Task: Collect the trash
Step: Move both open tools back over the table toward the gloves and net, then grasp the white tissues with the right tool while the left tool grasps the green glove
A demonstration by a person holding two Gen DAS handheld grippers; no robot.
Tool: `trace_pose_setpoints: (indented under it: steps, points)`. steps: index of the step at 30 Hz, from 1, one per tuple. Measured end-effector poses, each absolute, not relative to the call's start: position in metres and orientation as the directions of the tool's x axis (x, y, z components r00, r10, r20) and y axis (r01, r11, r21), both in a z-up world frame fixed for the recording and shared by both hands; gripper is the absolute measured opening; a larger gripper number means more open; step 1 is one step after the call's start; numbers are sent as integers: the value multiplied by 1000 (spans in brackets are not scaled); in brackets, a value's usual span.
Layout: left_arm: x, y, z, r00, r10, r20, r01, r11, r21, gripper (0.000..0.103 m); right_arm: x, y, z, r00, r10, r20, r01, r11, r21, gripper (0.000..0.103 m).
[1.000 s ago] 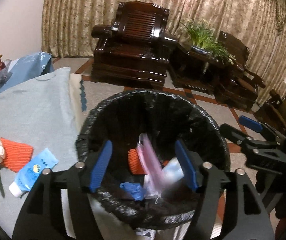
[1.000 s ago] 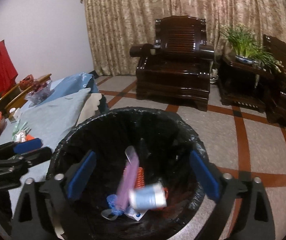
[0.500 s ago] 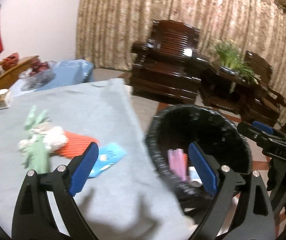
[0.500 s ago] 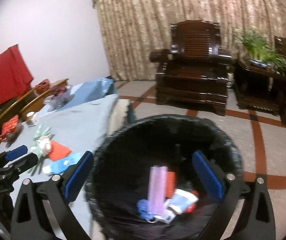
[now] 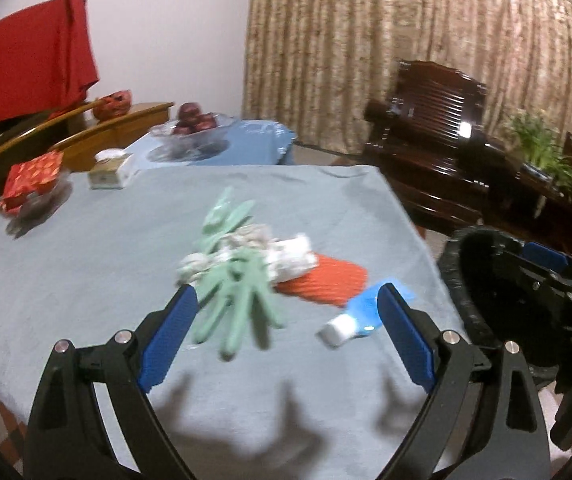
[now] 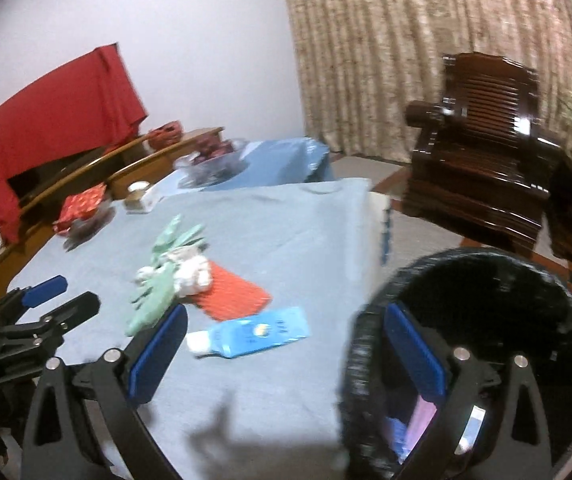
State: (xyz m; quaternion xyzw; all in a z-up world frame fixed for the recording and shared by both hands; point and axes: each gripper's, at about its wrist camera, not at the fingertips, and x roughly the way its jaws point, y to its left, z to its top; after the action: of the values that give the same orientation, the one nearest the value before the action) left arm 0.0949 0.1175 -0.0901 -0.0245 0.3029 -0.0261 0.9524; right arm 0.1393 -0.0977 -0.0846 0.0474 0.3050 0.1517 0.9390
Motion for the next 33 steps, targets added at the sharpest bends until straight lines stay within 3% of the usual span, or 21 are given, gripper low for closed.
trace_pose_setpoints:
  steps: [17,26,32,33]
  points:
    - [132,173,-143,764,22,-644,-85,994,-66,87,203,-25,-123,710,359,-605,-330,930,165,96]
    - [153,192,-152,756,53,-652,-129,989,-69,83,248,17,-148,652,407,-640,-393,903,174,81]
    - [164,197,-157,753,51,-656,-137,987,-80,83,264,31,-165,605,428,-671,-418,888,191,65]
    - [166,197,-157,752,50,-657,-138,987,-82,83,265,32,-167,593,435,-677,-424,884,197,58]
